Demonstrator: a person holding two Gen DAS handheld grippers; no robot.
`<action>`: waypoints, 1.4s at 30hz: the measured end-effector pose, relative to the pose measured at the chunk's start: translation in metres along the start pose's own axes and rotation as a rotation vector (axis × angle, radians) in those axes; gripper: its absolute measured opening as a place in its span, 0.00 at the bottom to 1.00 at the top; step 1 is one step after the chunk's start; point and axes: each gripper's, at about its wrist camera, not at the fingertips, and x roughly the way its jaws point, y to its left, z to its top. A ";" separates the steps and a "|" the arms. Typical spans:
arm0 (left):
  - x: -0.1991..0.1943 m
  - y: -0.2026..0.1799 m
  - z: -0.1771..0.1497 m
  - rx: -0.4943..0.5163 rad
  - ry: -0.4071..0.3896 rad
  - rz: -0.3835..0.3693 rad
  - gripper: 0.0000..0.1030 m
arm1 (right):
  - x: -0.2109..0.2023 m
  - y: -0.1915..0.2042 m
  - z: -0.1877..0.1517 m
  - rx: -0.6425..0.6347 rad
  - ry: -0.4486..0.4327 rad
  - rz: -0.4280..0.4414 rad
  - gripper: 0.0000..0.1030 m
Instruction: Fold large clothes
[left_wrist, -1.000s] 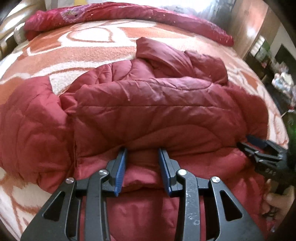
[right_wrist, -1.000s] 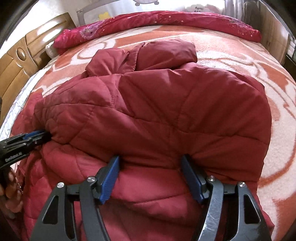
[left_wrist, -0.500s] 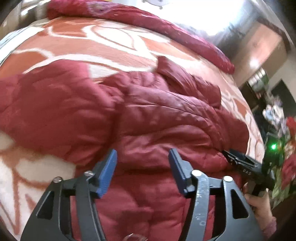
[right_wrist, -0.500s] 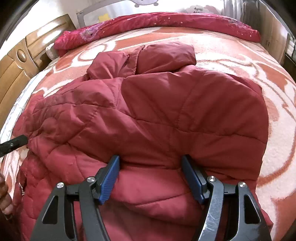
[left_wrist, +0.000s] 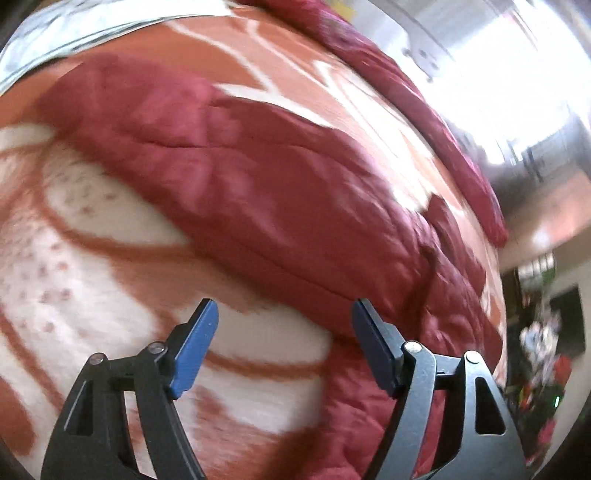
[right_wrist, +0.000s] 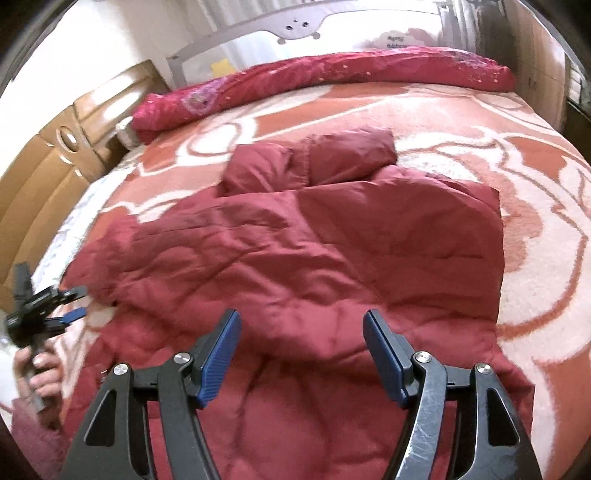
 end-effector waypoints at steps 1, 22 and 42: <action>0.000 0.008 0.002 -0.023 -0.005 0.004 0.73 | -0.004 0.003 -0.002 -0.005 0.000 0.011 0.68; 0.013 0.103 0.070 -0.317 -0.153 0.020 0.73 | -0.056 0.028 -0.049 -0.005 0.045 0.130 0.69; -0.044 0.007 0.066 -0.042 -0.311 -0.017 0.08 | -0.067 0.018 -0.054 0.046 0.016 0.141 0.69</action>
